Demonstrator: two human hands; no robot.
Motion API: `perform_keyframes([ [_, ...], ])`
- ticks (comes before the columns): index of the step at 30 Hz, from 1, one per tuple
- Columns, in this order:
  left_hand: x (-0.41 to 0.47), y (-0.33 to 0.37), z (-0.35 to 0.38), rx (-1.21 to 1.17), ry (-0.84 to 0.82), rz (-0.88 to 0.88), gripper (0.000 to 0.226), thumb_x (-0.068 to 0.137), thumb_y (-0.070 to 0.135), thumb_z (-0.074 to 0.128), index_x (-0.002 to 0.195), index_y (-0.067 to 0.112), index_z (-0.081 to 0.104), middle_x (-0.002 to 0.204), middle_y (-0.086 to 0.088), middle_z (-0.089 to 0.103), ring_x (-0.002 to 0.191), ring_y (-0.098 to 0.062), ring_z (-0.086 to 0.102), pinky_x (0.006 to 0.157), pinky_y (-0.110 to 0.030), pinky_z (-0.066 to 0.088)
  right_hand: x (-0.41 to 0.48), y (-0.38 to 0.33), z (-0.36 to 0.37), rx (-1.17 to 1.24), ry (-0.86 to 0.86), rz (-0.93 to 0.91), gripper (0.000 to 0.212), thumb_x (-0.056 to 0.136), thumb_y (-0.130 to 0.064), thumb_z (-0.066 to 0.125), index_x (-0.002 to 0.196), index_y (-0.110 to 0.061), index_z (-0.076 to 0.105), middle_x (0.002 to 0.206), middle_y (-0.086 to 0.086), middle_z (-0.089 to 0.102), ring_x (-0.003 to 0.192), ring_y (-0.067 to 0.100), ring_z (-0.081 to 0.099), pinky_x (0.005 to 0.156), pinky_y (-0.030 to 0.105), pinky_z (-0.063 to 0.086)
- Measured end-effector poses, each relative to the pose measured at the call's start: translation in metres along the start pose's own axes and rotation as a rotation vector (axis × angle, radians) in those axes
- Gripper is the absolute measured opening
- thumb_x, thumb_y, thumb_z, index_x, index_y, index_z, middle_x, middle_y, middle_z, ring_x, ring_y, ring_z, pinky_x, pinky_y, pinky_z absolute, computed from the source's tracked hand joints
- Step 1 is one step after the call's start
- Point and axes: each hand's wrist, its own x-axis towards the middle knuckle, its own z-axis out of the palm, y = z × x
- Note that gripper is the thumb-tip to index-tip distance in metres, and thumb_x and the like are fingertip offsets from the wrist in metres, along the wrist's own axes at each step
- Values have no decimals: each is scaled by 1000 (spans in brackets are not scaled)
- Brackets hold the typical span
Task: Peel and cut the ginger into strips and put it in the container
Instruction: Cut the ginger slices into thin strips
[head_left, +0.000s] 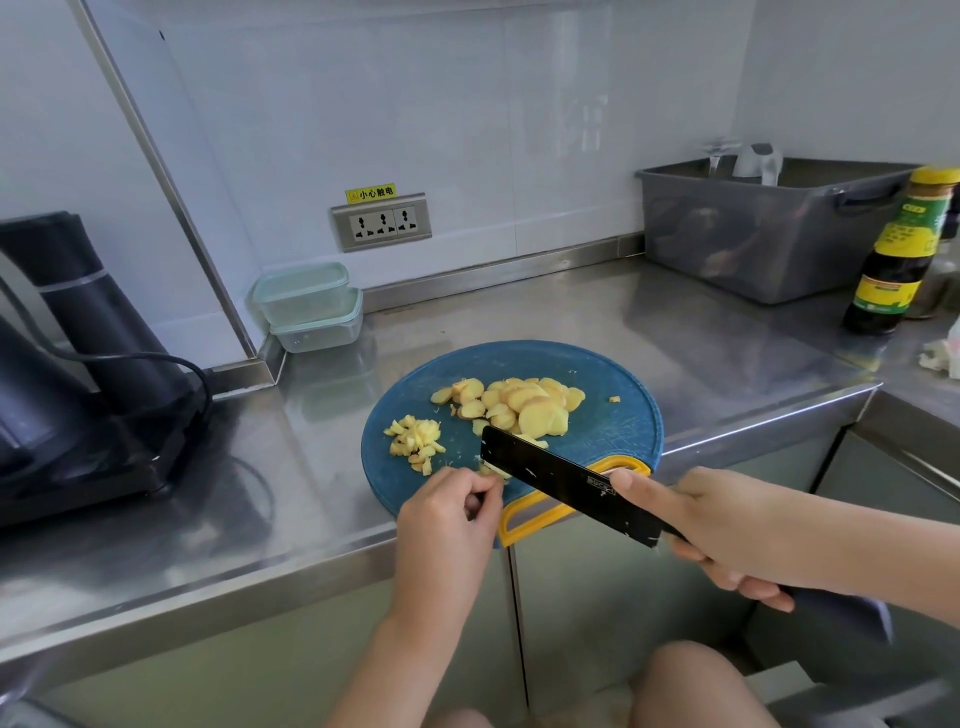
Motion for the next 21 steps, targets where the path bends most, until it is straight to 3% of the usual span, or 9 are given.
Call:
perform_keyframes([
  [3,0,-1,0,9,-3,5,13,72,5,80,68,11,68,62,9,56,54,-8,48,50,-22,44,-9,-4,1,54,73,-3,52,94,-63,22,67,-20,33,23,-8,28,20,8,28,33,22,34],
  [6,-1,0,0,15,-11,9,14,72,6,80,68,11,68,63,9,56,53,-3,47,50,-21,43,-9,-7,3,43,71,-3,55,94,-64,20,69,-16,35,24,-8,30,18,9,29,35,25,35],
  [10,-1,0,0,14,-17,21,10,73,6,79,71,11,70,64,9,56,54,-4,47,49,-21,43,-9,-8,0,17,107,-18,58,93,-65,21,70,-13,34,32,-5,33,21,10,28,33,21,35],
  [15,-1,0,0,16,-19,30,10,73,6,79,71,11,70,63,11,53,54,-3,45,49,-18,41,-5,-6,1,-30,75,-46,54,95,-63,14,69,-20,36,62,3,36,45,18,35,47,28,37],
  [19,0,0,0,21,-17,32,12,72,6,80,70,11,69,62,12,50,53,-2,42,49,-16,39,0,-2,1,-15,114,-53,62,91,-68,19,81,-12,44,65,4,41,43,17,37,42,27,39],
  [21,0,0,-1,32,-22,38,12,72,6,80,70,11,69,62,12,50,53,-2,42,49,-17,39,4,3,-1,-26,157,-111,66,90,-69,19,75,-11,47,56,1,44,38,11,39,40,20,36],
])
